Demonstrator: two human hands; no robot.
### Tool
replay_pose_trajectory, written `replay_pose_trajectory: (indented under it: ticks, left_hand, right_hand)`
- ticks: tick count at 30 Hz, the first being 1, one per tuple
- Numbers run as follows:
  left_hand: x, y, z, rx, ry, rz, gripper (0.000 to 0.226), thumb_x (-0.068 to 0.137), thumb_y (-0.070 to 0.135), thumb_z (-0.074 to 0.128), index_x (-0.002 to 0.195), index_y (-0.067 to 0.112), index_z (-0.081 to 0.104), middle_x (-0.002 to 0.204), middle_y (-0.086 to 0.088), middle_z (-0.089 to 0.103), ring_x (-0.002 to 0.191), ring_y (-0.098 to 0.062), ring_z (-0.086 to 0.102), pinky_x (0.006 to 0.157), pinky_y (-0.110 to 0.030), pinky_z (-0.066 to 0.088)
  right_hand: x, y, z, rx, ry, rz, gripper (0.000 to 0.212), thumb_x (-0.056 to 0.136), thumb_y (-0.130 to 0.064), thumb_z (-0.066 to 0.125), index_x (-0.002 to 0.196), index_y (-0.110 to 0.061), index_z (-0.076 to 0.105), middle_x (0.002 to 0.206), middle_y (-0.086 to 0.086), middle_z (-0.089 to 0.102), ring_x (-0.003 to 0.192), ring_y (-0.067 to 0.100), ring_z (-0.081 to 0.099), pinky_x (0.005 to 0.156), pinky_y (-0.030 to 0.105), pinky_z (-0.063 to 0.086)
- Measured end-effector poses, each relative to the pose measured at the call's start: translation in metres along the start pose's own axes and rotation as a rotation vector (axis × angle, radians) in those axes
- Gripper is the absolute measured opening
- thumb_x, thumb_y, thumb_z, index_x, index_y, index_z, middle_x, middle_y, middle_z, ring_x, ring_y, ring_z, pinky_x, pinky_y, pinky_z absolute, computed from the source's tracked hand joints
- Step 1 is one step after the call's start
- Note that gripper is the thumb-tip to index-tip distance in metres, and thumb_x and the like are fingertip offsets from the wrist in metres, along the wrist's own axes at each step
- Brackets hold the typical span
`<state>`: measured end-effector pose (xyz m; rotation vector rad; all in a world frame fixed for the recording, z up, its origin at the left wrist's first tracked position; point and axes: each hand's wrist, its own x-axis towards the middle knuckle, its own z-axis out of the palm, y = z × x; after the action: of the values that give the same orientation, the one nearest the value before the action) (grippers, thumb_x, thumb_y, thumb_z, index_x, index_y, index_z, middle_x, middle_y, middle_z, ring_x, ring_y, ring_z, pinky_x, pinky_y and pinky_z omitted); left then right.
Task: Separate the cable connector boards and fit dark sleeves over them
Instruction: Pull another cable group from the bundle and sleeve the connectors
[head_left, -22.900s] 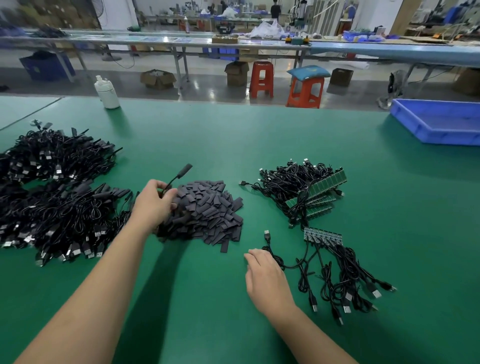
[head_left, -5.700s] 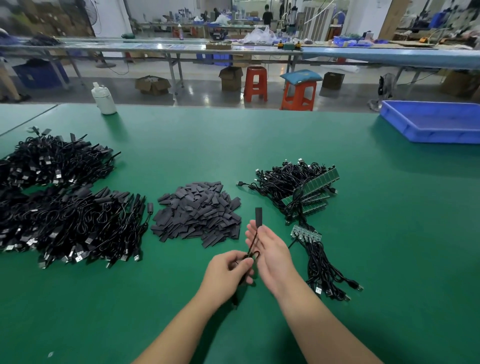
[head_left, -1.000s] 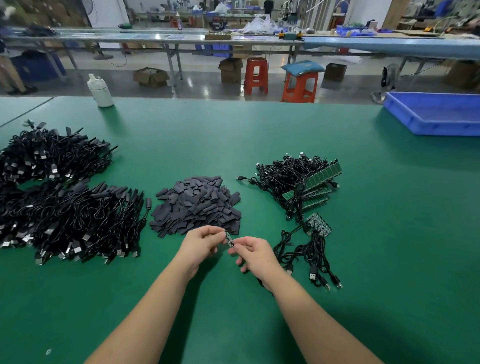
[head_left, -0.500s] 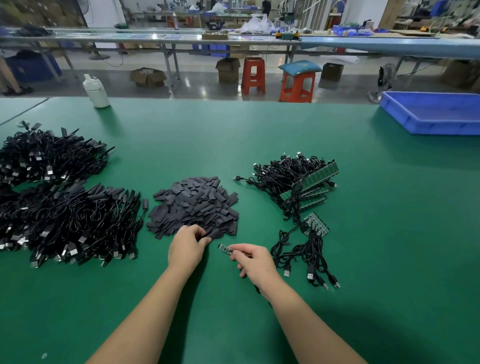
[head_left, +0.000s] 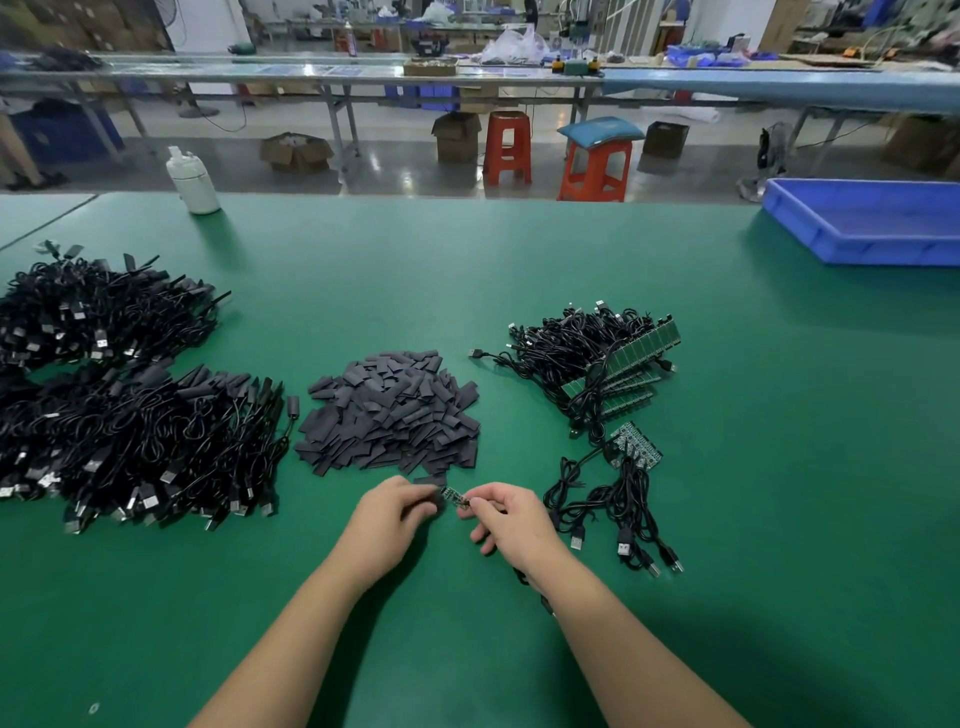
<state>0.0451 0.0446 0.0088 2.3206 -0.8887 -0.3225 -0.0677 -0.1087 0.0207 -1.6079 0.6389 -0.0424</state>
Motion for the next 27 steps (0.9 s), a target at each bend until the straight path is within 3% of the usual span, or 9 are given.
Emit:
replay_pose_trajectory:
  ticks: [4, 9, 13, 15, 20, 27]
  left_hand:
    - [-0.001, -0.005, 0.004, 0.335, -0.111, 0.073, 0.032, 0.098, 0.032, 0.055, 0.127, 0.020, 0.061, 0.101, 0.002, 0.050, 0.095, -0.021, 0.057, 0.081, -0.031, 0.047]
    - [-0.004, -0.009, 0.002, 0.410, -0.106, 0.118, 0.034, 0.098, 0.036, 0.052, 0.129, 0.021, 0.056, 0.106, 0.001, 0.051, 0.093, -0.023, 0.059, 0.078, -0.032, 0.048]
    - [-0.011, -0.007, 0.000, 0.489, -0.036, 0.160, 0.030, 0.100, 0.038, 0.048, 0.125, 0.026, 0.056, 0.105, 0.005, 0.054, 0.086, -0.022, 0.062, 0.066, -0.031, 0.046]
    - [-0.017, -0.006, 0.000, 0.423, 0.024, 0.183, 0.031, 0.100, 0.036, 0.051, 0.127, 0.026, 0.060, 0.106, 0.007, 0.058, 0.084, -0.021, 0.064, 0.065, -0.030, 0.046]
    - [-0.022, -0.005, -0.002, 0.118, 0.081, 0.151, 0.028, 0.096, 0.028, 0.060, 0.122, 0.020, 0.069, 0.102, 0.010, 0.063, 0.087, -0.014, 0.062, 0.079, -0.030, 0.051]
    - [-0.024, -0.003, -0.002, 0.040, 0.110, 0.152, 0.023, 0.094, 0.025, 0.064, 0.114, 0.020, 0.073, 0.097, 0.017, 0.064, 0.087, -0.004, 0.060, 0.081, -0.021, 0.048]
  right_hand:
    - [0.000, 0.001, 0.001, -0.042, 0.008, 0.005, 0.022, 0.099, -0.010, 0.050, 0.100, -0.018, 0.070, 0.089, 0.000, 0.072, 0.060, 0.007, 0.055, 0.055, 0.019, 0.051]
    - [-0.001, 0.002, 0.000, -0.053, 0.009, 0.000, 0.020, 0.095, -0.012, 0.056, 0.096, -0.022, 0.073, 0.084, -0.003, 0.071, 0.056, 0.002, 0.055, 0.054, 0.017, 0.049]
    - [-0.002, 0.003, 0.000, -0.063, 0.006, -0.013, 0.020, 0.094, -0.013, 0.057, 0.095, -0.025, 0.073, 0.083, -0.004, 0.070, 0.056, 0.002, 0.055, 0.055, 0.017, 0.049]
    - [-0.002, 0.003, 0.001, -0.059, 0.006, -0.011, 0.020, 0.095, -0.012, 0.056, 0.097, -0.023, 0.073, 0.082, -0.004, 0.069, 0.056, 0.002, 0.054, 0.055, 0.017, 0.049]
    - [-0.001, 0.002, -0.001, -0.061, 0.002, -0.005, 0.021, 0.096, -0.011, 0.055, 0.100, -0.020, 0.073, 0.083, -0.003, 0.069, 0.056, 0.005, 0.055, 0.057, 0.019, 0.050]
    - [-0.003, 0.002, -0.002, -0.044, -0.009, -0.001, 0.020, 0.097, -0.011, 0.056, 0.101, -0.019, 0.073, 0.084, -0.003, 0.069, 0.056, 0.005, 0.055, 0.057, 0.018, 0.049]
